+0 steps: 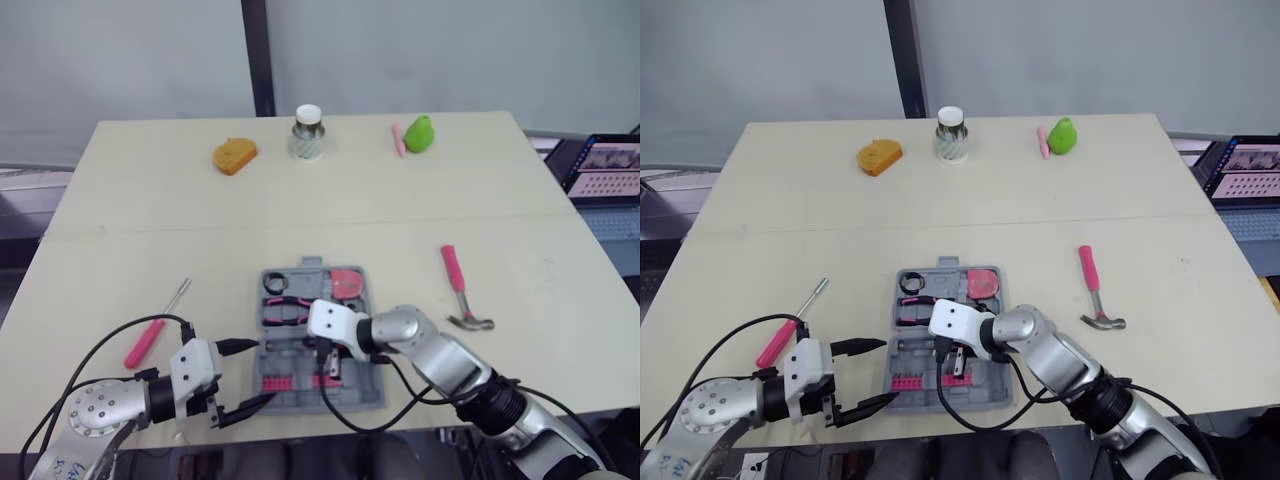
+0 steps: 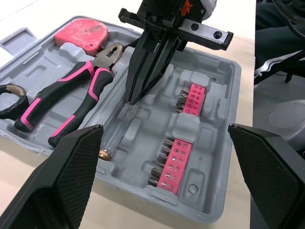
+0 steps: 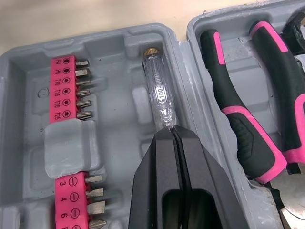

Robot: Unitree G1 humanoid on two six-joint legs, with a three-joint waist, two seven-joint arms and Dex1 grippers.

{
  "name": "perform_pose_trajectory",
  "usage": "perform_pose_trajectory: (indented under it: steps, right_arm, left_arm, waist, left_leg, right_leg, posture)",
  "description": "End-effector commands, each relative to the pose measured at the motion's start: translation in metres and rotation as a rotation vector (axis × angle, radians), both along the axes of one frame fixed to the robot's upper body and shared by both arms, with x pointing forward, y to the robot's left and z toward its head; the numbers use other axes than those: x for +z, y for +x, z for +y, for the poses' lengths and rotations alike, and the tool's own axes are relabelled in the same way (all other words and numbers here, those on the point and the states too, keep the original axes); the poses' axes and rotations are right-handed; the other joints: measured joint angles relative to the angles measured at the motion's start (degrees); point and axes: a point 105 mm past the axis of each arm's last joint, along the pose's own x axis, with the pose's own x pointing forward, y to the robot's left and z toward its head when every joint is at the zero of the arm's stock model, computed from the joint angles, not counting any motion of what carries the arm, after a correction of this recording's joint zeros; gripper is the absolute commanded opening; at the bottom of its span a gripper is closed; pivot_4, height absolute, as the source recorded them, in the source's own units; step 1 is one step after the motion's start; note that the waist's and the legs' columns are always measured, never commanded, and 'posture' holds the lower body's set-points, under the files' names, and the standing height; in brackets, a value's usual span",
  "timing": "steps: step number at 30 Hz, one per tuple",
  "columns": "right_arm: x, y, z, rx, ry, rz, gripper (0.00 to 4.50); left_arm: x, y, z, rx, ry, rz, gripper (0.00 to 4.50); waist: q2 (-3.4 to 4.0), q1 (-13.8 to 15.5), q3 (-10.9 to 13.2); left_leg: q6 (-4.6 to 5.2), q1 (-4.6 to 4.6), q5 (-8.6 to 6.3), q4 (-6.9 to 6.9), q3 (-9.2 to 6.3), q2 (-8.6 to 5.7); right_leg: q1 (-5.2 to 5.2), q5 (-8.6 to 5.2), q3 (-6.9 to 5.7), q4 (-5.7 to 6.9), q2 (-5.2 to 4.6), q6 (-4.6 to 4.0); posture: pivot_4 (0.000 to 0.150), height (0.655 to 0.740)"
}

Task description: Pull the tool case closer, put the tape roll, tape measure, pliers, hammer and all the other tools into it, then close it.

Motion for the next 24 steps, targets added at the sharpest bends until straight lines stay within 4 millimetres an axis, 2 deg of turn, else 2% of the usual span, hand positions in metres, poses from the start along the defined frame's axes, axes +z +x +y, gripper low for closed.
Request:
perform_pose_trajectory:
  steps: [1, 15, 19, 24]
  right_arm:
    - [-0.044, -0.002, -0.027, -0.098, -0.168, 0.102, 0.02]
    - [-0.072, -0.014, -0.039, -0.13, -0.26, 0.194, 0.02]
    - [-0.079, -0.015, -0.041, -0.14, -0.273, 0.204, 0.02]
    - [-0.088, -0.016, -0.042, -0.156, -0.291, 0.226, 0.02]
  left_arm:
    - [0.006, -0.001, -0.002, -0.012, 0.0, -0.032, 4.5]
    - [0.008, 0.001, -0.001, -0.014, 0.008, -0.031, 4.5]
    - [0.009, 0.002, 0.0, -0.014, 0.008, -0.033, 4.5]
    - [0.009, 0.003, 0.001, -0.014, 0.014, -0.035, 4.5]
  waist:
    - [0.01, 0.0, -0.1]
    - [0.08, 0.1, -0.6]
    - [0.21, 0.0, -0.7]
    - [0.36, -0.1, -1.2]
  left_leg:
    - [0.0, 0.0, 0.0, 0.0, -0.02, 0.0]
    - [-0.01, 0.13, -0.01, -0.04, -0.05, -0.01]
    - [-0.05, 0.86, -0.08, -0.31, -0.04, 0.01]
    - [-0.05, 0.91, -0.12, -0.33, -0.03, 0.05]
  right_leg:
    - [0.01, 0.0, 0.0, 0.0, 0.0, 0.0]
    - [0.16, 0.0, 0.0, -0.03, 0.0, 0.0]
    - [0.98, -0.03, -0.04, -0.48, 0.03, -0.06]
    - [1.02, -0.04, -0.02, -0.53, 0.07, -0.08]
  posture:
    - [0.15, 0.74]
    - [0.15, 0.74]
    - [0.15, 0.74]
    - [0.15, 0.74]
